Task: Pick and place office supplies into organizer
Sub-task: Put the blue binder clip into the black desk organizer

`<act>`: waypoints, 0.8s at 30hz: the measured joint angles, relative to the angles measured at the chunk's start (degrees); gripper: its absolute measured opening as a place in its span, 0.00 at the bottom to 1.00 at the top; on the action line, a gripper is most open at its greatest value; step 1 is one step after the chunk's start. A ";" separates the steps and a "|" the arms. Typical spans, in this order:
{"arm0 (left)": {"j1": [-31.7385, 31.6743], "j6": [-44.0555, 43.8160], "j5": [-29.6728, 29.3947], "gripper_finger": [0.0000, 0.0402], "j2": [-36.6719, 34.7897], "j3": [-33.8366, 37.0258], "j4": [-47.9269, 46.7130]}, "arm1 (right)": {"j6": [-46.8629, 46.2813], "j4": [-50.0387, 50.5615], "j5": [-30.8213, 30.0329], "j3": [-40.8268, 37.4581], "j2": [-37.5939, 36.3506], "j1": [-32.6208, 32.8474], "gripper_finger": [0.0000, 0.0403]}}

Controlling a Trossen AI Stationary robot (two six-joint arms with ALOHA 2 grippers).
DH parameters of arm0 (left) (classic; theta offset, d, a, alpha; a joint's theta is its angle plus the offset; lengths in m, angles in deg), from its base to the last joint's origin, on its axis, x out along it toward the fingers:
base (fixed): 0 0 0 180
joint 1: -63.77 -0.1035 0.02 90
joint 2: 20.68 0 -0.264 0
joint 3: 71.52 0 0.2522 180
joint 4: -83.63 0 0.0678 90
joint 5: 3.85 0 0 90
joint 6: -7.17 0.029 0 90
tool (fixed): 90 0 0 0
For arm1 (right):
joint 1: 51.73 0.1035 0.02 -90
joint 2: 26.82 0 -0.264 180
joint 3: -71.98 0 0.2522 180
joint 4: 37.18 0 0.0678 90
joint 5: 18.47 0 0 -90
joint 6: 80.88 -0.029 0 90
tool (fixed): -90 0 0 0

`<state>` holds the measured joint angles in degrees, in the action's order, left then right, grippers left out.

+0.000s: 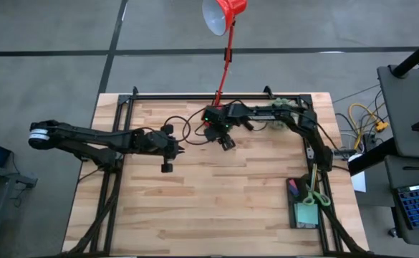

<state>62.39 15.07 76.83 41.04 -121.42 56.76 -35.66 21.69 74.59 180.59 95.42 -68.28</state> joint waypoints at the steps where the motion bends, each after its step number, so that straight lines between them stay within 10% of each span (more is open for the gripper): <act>1: -0.01 -0.02 0.00 0.06 -0.10 0.00 -0.47 | 1.05 -0.05 -0.16 0.75 0.57 -0.01 0.45; 24: -0.01 -0.07 -0.17 0.06 -2.65 0.00 -2.93 | 12.14 -0.69 2.43 2.42 5.27 -0.77 0.45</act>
<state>62.38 15.00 76.66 38.39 -121.42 53.84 -23.52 21.00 77.02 183.01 100.69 -69.05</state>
